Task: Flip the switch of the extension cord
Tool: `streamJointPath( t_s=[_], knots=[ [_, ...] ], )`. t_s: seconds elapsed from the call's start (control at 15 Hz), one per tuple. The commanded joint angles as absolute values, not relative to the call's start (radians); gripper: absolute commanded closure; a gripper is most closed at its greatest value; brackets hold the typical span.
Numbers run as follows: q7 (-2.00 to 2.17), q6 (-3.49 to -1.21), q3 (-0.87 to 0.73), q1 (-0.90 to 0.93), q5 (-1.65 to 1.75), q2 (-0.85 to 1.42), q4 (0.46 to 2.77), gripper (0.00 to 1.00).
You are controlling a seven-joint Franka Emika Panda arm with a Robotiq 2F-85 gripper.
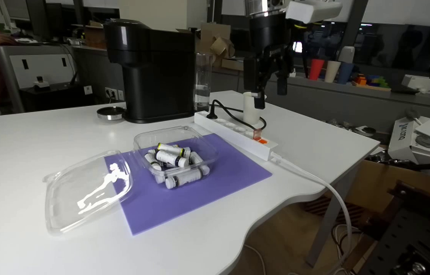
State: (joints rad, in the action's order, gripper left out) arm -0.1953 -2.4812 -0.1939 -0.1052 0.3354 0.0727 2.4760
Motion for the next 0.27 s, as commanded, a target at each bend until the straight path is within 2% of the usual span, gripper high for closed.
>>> streamJointPath(
  t_s=[0.0, 0.2],
  knots=[
    [-0.153, -2.423, -0.181, -0.122, 0.317, 0.057, 2.475, 0.00],
    [-0.149, -2.392, -0.181, -0.129, 0.302, 0.058, 2.472, 0.00]
  ],
)
